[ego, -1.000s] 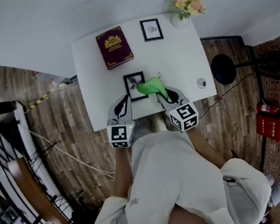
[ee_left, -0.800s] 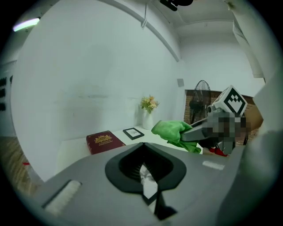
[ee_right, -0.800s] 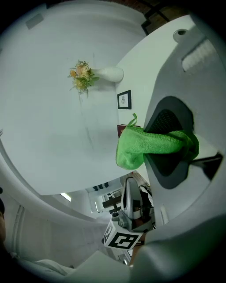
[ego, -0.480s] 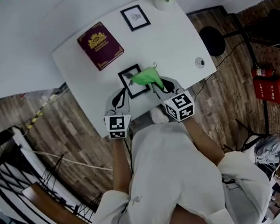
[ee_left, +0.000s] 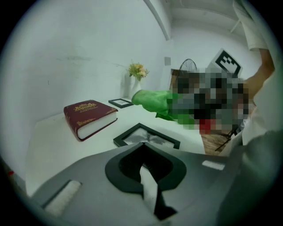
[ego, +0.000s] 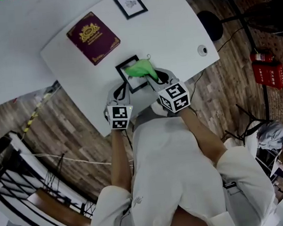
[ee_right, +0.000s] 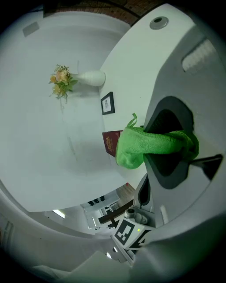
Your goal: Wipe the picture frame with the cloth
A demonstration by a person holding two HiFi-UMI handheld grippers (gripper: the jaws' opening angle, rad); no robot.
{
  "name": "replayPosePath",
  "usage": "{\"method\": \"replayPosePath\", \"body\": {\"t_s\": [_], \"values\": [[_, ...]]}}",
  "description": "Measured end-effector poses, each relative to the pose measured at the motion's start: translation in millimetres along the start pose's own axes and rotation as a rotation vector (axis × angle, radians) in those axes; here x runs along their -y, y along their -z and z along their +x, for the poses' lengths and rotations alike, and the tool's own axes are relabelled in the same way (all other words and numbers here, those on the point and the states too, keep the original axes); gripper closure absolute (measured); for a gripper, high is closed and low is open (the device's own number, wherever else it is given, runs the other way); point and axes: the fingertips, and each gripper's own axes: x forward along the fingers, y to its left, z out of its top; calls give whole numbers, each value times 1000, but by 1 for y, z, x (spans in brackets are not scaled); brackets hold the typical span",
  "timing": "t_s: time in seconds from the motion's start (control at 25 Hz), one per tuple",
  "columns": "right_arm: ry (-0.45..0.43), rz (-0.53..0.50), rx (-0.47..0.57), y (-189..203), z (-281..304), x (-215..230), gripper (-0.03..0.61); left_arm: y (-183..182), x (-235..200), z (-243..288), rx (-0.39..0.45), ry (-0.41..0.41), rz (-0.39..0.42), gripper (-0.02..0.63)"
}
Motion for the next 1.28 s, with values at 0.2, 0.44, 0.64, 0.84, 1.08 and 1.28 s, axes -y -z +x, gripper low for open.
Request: {"method": "replayPosePath", "body": {"t_s": [0.2, 0.44, 0.64, 0.84, 1.08, 1.28], "values": [[-15, -20, -42, 8, 18, -6, 489, 16, 6, 13, -48, 40, 21, 594], [-36, -53, -77, 11, 39, -16, 489, 26, 4, 19, -77, 44, 18, 594], [-59, -72, -99, 12, 52, -25, 489, 26, 7, 20, -81, 46, 16, 592], [-94, -52, -123, 15, 75, -36, 489, 25, 7, 20, -83, 43, 9, 592], [-113, -29, -151, 22, 97, -46, 489, 24, 6, 21, -89, 38, 7, 594], [-130, -33, -162, 22, 110, -52, 489, 26, 5, 20, -95, 32, 0, 592]]}}
